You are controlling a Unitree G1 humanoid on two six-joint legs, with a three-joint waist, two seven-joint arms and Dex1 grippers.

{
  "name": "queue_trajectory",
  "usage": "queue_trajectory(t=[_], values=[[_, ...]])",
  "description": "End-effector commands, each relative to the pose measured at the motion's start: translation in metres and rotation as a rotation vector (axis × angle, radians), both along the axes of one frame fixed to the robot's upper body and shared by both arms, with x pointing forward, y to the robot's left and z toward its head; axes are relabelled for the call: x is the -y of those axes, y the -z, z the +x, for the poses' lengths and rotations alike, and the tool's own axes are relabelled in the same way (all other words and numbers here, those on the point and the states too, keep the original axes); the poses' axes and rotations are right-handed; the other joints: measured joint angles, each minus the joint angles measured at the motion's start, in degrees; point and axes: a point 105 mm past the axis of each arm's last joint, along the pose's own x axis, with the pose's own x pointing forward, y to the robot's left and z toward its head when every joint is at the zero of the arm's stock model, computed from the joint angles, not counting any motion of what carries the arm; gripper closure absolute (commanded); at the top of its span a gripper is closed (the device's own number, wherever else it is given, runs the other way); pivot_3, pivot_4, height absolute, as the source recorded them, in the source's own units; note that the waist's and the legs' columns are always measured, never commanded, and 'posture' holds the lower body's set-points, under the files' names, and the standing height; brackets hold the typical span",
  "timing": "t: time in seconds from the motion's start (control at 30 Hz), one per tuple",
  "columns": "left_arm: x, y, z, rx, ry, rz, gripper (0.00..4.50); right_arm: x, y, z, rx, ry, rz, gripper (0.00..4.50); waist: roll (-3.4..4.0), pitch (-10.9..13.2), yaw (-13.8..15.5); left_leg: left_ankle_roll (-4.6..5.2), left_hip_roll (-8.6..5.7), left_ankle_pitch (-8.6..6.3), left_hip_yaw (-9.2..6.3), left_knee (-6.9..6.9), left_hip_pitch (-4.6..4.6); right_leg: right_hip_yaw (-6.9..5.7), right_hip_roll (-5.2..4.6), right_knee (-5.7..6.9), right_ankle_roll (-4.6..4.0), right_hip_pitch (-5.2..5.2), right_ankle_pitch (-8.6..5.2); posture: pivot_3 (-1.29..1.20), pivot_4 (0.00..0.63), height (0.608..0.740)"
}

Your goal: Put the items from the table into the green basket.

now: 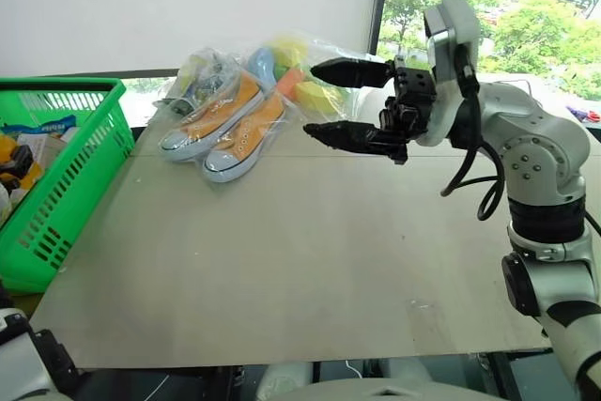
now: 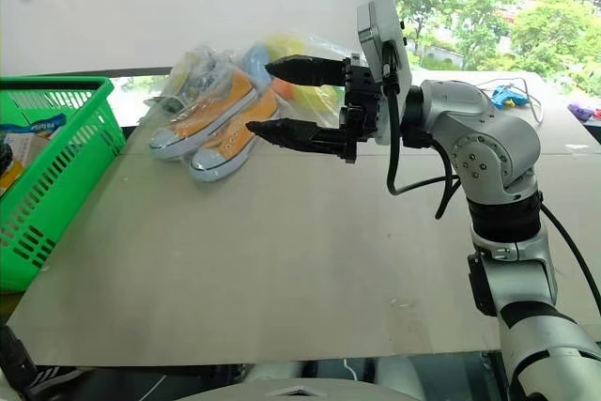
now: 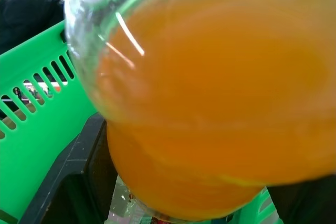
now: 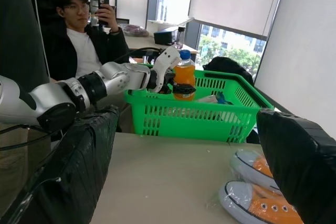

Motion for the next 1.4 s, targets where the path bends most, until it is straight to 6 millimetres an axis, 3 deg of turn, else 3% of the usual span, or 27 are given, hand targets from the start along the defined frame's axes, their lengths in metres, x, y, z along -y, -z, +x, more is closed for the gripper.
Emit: queue_trajectory(t=[0.03,0.17,0.37,0.67,0.93,1.17,1.23,1.3,1.4], values=[[0.003,-0.035,-0.002,0.115,0.037,0.063,0.06,0.003,-0.007,-0.003,0.030,0.000,-0.001,0.00,0.00,0.0,-0.1,0.00,0.00,0.00,0.00,0.00,0.00,0.00,0.00,0.00,0.00,0.00,0.00,0.19,0.000,0.740],[0.013,-0.042,0.004,0.156,0.068,0.074,0.06,0.005,-0.005,-0.001,0.026,0.011,-0.015,0.00,0.01,0.0,-0.1,0.00,0.00,0.00,0.00,0.00,0.00,0.01,-0.02,0.01,0.00,0.00,0.00,0.19,0.000,0.740],[0.050,-0.037,0.021,0.152,0.211,0.115,0.06,0.014,0.001,0.012,0.027,0.105,-0.041,0.00,0.03,0.0,0.0,0.00,-0.01,0.00,0.02,0.00,0.01,0.03,-0.03,0.02,0.00,0.01,0.00,0.18,0.000,0.740],[0.071,-0.044,0.030,0.225,0.247,0.110,0.06,0.030,-0.003,0.028,0.037,0.218,-0.030,0.00,0.05,0.0,-0.4,0.16,0.01,0.10,0.04,0.00,0.02,0.06,-0.01,0.03,-0.01,0.00,0.01,0.15,0.000,0.740],[0.103,-0.058,0.048,0.326,0.297,0.074,0.06,0.040,-0.004,0.035,0.042,0.294,-0.032,0.00,0.05,0.0,-0.4,0.16,0.00,0.11,0.04,0.04,0.03,0.05,-0.03,0.04,-0.01,0.05,0.02,0.12,0.000,0.740],[0.114,-0.060,0.059,0.382,0.295,0.028,0.06,0.039,-0.001,0.035,0.043,0.309,-0.042,0.00,0.13,-0.1,-1.3,0.16,0.00,0.12,0.04,0.04,0.05,0.06,0.00,0.03,-0.01,0.05,0.02,0.11,0.000,0.740],[0.132,-0.063,0.062,0.414,0.355,-0.012,0.06,0.041,0.003,0.039,0.042,0.339,-0.053,0.00,0.13,-0.1,-1.6,0.16,0.00,0.12,0.05,0.05,0.05,0.07,0.00,0.03,-0.01,0.06,0.02,0.10,0.000,0.740],[0.164,-0.072,0.065,0.469,0.474,-0.064,0.06,0.051,0.012,0.048,0.030,0.415,-0.082,0.00,0.07,-0.1,-1.7,0.17,0.00,0.12,0.02,0.09,0.05,0.06,0.00,0.03,-0.01,0.09,0.02,0.11,0.000,0.740],[0.238,-0.082,0.062,0.494,0.782,-0.127,0.06,0.077,0.034,0.068,-0.014,0.620,-0.137,0.00,0.00,-0.2,-1.6,0.17,-0.02,0.12,-0.01,0.13,0.04,0.02,-0.05,-0.04,0.01,0.18,0.03,0.08,0.000,0.740]])
